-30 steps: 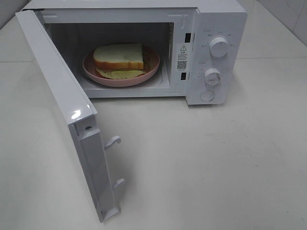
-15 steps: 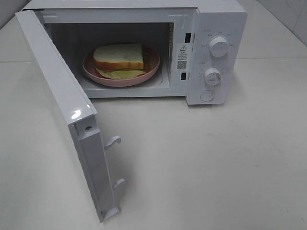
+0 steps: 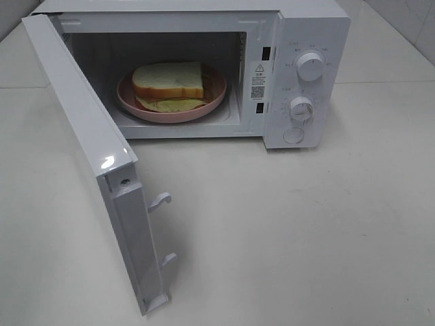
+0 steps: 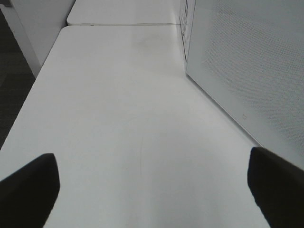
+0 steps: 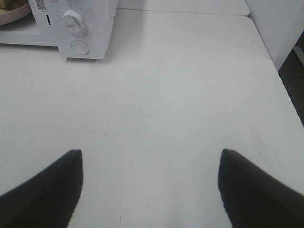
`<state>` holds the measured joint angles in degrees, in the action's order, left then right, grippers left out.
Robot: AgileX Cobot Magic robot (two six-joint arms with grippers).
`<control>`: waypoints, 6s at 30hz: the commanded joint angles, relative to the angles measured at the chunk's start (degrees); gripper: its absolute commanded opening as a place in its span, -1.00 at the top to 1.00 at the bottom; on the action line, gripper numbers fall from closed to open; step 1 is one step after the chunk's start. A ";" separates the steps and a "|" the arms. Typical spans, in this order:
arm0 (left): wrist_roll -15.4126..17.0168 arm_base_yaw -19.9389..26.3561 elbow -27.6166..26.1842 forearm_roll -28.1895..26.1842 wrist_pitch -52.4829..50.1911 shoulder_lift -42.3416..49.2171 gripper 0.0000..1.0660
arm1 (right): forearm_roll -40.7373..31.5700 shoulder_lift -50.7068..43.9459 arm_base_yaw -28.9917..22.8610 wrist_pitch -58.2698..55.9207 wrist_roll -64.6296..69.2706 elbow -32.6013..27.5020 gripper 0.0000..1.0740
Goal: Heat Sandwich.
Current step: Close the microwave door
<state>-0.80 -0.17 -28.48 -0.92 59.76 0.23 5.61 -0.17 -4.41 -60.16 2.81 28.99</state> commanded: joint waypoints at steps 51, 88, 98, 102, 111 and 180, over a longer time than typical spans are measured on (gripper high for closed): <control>0.06 0.00 9.80 1.38 -72.36 -54.77 1.00 | 0.11 -1.49 0.46 0.63 0.17 -0.11 -0.42; 15.30 -2.41 7.33 31.86 -118.26 -90.41 1.00 | 0.11 -1.49 0.46 0.63 0.17 -0.11 -0.42; 10.31 -11.23 6.65 23.66 -118.03 -93.85 1.00 | 0.11 -1.49 0.46 0.63 0.17 -0.11 -0.42; 10.37 -13.98 5.16 22.35 -117.80 -94.71 1.00 | 0.11 -1.49 0.46 0.63 0.17 -0.11 -0.42; 10.37 -21.08 -0.23 16.90 -113.16 -96.31 1.00 | 0.11 -1.49 0.46 0.63 0.17 -0.11 -0.42; 10.54 -36.67 -46.58 5.79 -96.89 -120.49 1.00 | 0.11 -1.49 0.46 0.63 0.17 -0.11 -0.42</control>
<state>9.68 -39.19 -73.11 8.19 -36.96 -119.46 5.61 -0.17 -4.41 -60.16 2.81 28.99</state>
